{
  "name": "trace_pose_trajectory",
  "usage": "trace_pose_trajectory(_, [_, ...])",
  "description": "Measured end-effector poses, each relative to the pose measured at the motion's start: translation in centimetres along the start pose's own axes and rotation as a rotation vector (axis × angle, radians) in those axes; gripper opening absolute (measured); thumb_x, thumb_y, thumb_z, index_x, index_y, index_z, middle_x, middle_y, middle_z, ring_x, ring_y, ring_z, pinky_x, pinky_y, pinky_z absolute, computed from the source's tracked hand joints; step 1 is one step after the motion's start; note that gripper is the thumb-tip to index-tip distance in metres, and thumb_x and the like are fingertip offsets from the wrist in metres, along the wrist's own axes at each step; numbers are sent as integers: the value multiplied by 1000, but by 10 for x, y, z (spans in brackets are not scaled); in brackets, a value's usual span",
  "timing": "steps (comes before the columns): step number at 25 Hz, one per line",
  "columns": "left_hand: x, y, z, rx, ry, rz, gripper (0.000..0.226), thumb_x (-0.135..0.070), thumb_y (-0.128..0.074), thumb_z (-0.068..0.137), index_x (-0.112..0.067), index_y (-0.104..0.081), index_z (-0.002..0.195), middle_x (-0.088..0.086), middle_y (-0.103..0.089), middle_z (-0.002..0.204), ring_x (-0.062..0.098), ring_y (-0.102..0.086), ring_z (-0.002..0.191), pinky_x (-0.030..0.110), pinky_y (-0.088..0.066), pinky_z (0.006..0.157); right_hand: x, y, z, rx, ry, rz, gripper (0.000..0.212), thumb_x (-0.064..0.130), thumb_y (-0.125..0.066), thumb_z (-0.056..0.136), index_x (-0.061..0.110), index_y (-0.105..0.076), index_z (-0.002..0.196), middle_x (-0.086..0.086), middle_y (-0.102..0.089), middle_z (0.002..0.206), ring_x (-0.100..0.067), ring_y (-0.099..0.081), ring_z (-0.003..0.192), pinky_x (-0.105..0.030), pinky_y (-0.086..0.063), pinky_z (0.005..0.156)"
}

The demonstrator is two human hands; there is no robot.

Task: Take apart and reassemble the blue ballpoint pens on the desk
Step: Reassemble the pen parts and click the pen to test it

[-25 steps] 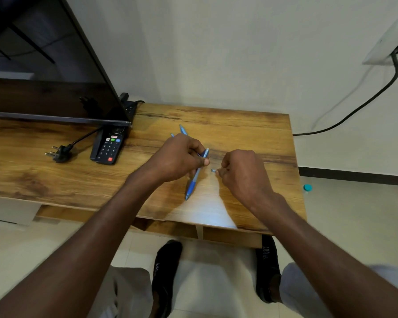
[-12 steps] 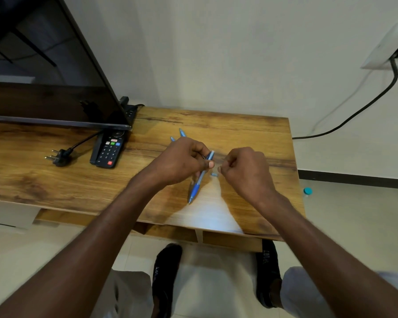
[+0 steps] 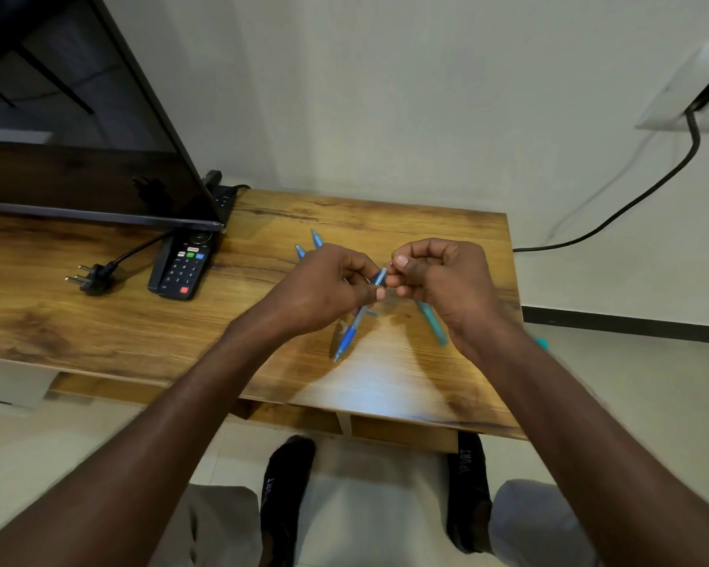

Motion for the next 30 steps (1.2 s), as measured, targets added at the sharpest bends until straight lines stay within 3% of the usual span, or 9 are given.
trace_pose_trajectory(4, [-1, 0, -1, 0, -16, 3, 11, -18, -79, 93, -16, -80, 104, -2, -77, 80, 3, -70, 71, 20, -58, 67, -1, -1, 1, 1, 6, -24, 5, -4, -69, 97, -5, -74, 96, -17, -77, 79, -19, -74, 70, -31, -63, 69])
trace_pose_trajectory(12, [0, -1, 0, 7, -3, 33, 9, -20, -79, 93, -18, -80, 102, 2, -78, 83, 11, -72, 75, 23, -59, 68, -5, -2, 3, 1, 34, -129, 6, -4, -69, 97, -2, -75, 94, -17, -78, 78, -22, -76, 71, -32, -64, 70])
trace_pose_trajectory(17, [-2, -1, -1, 18, -11, 61, 9, -19, -78, 94, -15, -80, 102, 3, -77, 83, 3, -68, 70, 13, -54, 61, -5, -2, 3, 8, 82, -222, 8, -2, -69, 98, -1, -75, 93, -18, -78, 78, -32, -80, 77, -34, -64, 69])
trace_pose_trajectory(25, [-2, -2, 0, 9, -22, 73, 12, -17, -79, 93, -12, -81, 103, 2, -77, 85, 10, -71, 72, 19, -57, 65, -1, -3, 2, -9, 242, -462, 17, -2, -68, 96, 10, -76, 87, -7, -77, 75, -18, -79, 70, -36, -66, 67])
trace_pose_trajectory(30, [-1, -4, 0, 10, -30, 86, 12, -16, -79, 93, -11, -81, 103, -3, -76, 82, 1, -67, 68, 18, -54, 63, 0, -5, 0, 1, 313, -549, 19, -3, -66, 96, 12, -75, 88, -3, -76, 77, -11, -77, 67, -44, -66, 69])
Point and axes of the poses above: each hand's wrist, its own z-axis towards the middle knuckle, its own y-axis out of the back of the hand, x = y × z, the point moved 3 cm from there along z, towards the middle knuckle
